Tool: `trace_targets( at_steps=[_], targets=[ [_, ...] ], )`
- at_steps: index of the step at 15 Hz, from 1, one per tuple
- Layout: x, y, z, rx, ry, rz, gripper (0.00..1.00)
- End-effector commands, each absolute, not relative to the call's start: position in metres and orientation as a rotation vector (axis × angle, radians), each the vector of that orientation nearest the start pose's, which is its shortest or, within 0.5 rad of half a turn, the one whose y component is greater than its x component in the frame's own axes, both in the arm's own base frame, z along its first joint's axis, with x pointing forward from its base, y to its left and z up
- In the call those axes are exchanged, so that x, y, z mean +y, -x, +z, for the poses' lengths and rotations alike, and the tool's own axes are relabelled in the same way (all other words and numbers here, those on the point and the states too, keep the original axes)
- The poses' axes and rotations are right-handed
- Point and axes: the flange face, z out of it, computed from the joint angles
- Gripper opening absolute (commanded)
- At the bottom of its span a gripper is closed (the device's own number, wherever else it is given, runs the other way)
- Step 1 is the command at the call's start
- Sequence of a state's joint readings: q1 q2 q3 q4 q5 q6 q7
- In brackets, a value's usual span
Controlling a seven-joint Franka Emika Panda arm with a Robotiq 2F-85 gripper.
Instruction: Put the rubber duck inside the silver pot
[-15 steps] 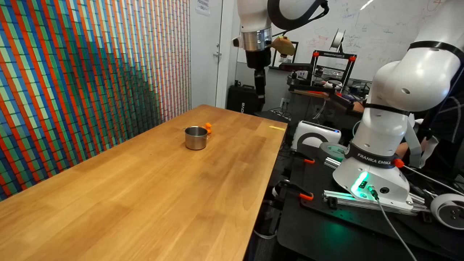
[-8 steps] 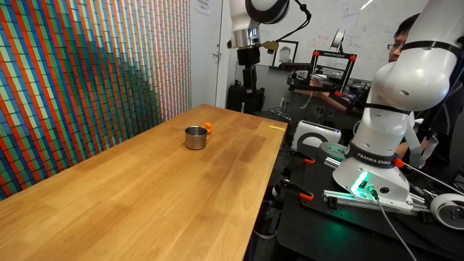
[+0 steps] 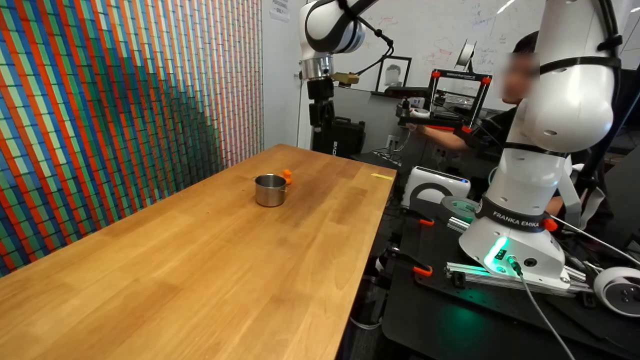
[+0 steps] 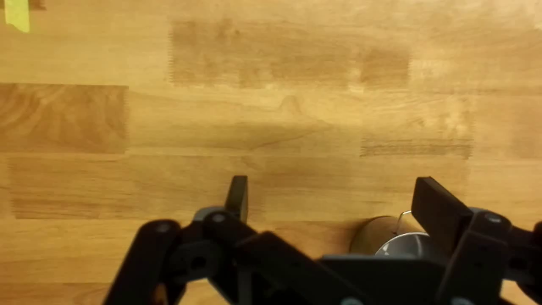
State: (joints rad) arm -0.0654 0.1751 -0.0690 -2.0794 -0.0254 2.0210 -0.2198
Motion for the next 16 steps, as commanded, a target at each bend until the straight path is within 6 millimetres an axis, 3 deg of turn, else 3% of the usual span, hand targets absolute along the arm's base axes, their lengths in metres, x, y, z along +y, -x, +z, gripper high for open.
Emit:
trace_targets(
  at_steps=[1,5,9,16],
  targets=[
    [-0.077,-0.586,0.299,-0.182,3.115,0.321,1.00],
    [-0.067,-0.616,0.264,-0.204,3.136,0.240,1.00],
    [-0.071,-0.647,0.239,-0.198,3.162,0.110,1.00],
    [-0.079,-0.659,0.179,-0.187,3.167,0.125,1.00]
  ],
)
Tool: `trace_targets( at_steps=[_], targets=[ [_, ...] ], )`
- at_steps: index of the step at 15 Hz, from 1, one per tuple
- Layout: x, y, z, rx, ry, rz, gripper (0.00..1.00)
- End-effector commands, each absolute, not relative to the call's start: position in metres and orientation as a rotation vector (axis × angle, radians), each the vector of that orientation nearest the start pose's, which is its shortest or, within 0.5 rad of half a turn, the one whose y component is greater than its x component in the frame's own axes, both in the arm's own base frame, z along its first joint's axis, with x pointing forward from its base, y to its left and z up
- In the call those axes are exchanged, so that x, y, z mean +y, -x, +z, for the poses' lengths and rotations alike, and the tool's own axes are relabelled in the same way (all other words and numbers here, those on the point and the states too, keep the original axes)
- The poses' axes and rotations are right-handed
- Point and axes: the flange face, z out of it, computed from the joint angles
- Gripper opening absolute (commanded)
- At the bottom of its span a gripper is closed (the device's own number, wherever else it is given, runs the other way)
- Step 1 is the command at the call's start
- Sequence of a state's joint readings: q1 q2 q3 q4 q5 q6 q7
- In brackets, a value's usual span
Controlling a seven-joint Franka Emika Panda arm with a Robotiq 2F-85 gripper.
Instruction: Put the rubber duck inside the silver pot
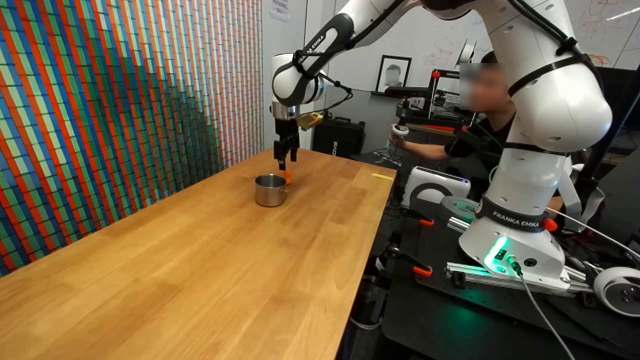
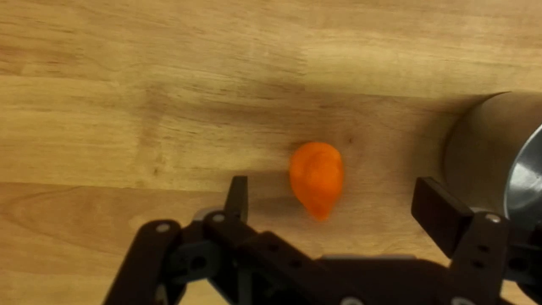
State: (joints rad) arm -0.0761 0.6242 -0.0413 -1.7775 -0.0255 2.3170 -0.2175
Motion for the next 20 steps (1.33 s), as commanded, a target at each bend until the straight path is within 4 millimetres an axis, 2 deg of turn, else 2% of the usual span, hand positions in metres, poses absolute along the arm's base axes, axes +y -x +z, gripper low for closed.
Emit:
trace_targets(
  at_steps=[1,3,4,5,8,12,13,16,20],
  targets=[
    [-0.080,-0.659,0.171,-0.186,3.167,0.129,1.00],
    [-0.081,-0.659,0.155,-0.193,3.175,0.123,1.00],
    [-0.081,-0.660,0.149,-0.192,3.177,0.113,0.75],
    [-0.081,-0.661,0.145,-0.192,3.179,0.100,0.74],
    [-0.081,-0.666,0.139,-0.177,3.178,0.055,0.48],
    [-0.080,-0.674,0.161,-0.173,3.175,0.025,0.20],
    [-0.079,-0.674,0.167,-0.164,3.163,0.038,0.16],
    [-0.074,-0.675,0.194,-0.163,3.143,0.069,0.17],
    [-0.049,-0.665,0.241,-0.145,3.021,0.198,0.18]
  ],
)
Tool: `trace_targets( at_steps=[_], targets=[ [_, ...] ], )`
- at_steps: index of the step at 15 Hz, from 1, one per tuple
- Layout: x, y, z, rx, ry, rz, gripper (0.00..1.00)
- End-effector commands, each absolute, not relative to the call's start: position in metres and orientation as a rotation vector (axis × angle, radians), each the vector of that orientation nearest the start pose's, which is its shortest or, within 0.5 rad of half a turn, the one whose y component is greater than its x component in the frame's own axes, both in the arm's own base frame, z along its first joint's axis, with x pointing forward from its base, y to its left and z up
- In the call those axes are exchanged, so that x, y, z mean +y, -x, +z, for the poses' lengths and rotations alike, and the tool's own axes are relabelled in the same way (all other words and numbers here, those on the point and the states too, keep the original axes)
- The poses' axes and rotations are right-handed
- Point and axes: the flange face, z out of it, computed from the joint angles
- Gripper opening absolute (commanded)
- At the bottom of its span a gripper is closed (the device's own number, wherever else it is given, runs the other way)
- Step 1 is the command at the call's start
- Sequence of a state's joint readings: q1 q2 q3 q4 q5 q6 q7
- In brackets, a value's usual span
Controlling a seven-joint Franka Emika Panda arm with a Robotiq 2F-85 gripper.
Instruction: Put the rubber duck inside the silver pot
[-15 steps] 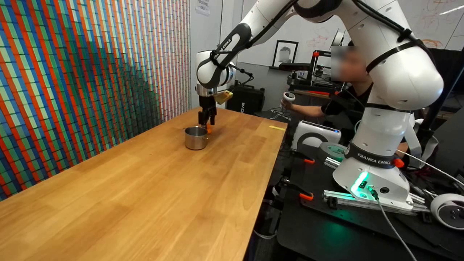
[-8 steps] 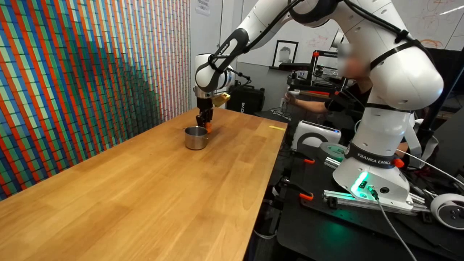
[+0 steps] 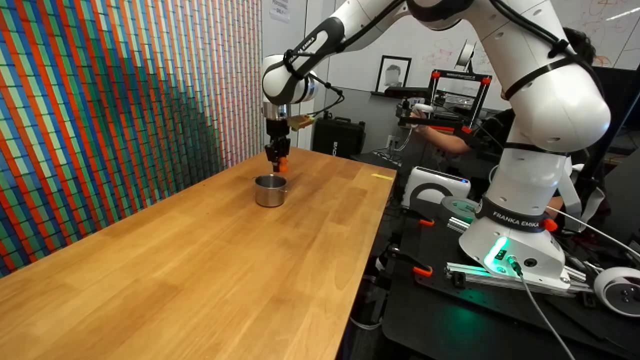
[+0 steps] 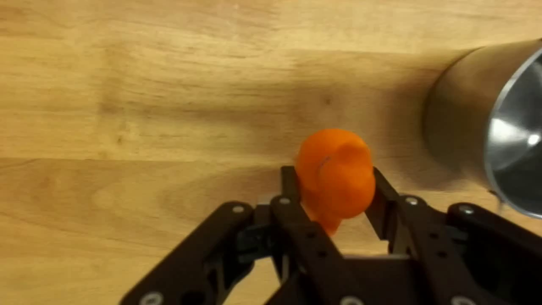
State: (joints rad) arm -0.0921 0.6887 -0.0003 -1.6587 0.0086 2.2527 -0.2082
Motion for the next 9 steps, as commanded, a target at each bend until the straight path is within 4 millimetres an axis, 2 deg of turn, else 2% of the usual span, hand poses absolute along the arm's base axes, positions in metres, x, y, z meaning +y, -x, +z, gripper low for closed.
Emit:
trace_targets(
  at_steps=[1,5,6,9],
  targets=[
    [-0.039,-0.661,0.251,-0.129,2.992,0.222,0.18],
    [-0.006,-0.654,0.277,-0.133,2.931,0.234,0.18],
    [0.001,-0.654,0.280,-0.138,2.927,0.220,0.18],
    [0.021,-0.652,0.270,-0.137,2.910,0.180,0.18]
  ],
)
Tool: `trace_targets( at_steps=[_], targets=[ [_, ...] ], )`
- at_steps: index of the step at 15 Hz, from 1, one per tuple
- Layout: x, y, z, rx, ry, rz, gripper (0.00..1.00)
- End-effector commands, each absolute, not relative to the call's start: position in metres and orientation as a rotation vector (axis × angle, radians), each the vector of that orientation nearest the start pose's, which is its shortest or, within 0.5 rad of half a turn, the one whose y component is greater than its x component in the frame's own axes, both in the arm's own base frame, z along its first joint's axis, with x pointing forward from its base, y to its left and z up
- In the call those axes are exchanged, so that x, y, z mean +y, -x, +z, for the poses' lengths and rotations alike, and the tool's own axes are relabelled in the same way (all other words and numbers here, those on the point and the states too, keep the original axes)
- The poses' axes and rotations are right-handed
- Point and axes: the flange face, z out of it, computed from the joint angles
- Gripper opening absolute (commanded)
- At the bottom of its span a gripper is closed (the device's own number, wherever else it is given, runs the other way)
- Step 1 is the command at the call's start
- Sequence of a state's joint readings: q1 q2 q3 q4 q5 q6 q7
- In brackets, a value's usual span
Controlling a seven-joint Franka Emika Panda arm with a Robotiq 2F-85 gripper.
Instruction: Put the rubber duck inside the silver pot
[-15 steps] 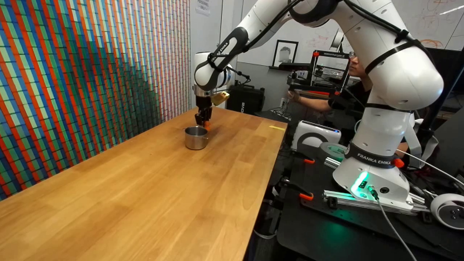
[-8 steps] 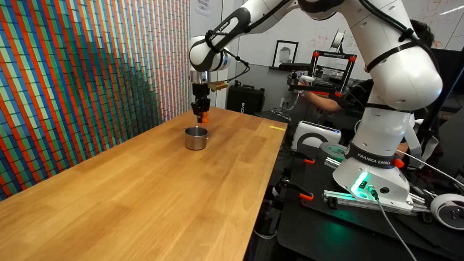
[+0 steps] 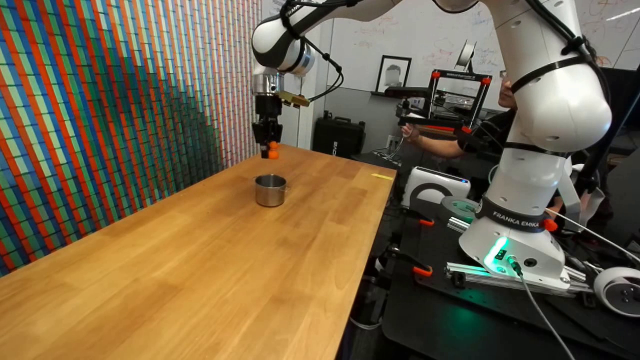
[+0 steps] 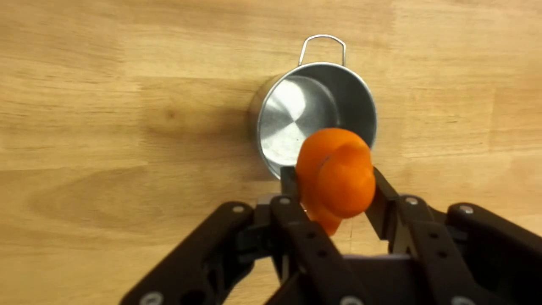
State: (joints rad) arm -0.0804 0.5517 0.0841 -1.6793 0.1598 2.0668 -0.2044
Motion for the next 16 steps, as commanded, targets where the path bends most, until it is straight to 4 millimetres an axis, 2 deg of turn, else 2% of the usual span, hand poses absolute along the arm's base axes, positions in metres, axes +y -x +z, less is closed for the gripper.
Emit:
trace_targets(
  at_steps=[1,2,3,4,6,8,9,12,16],
  targets=[
    [0.029,-0.650,0.262,-0.142,2.900,0.191,0.18],
    [0.036,-0.648,0.255,-0.143,2.892,0.199,0.18],
    [0.040,-0.648,0.249,-0.142,2.885,0.209,0.66],
    [0.044,-0.647,0.244,-0.140,2.881,0.225,0.67],
    [0.049,-0.644,0.239,-0.128,2.883,0.255,0.81],
    [0.042,-0.650,0.245,-0.106,2.890,0.253,0.96],
    [0.038,-0.652,0.253,-0.095,2.897,0.243,1.00],
    [0.028,-0.658,0.289,-0.084,2.930,0.218,1.00],
    [0.012,-0.656,0.356,-0.091,2.923,0.285,1.00]
  ],
)
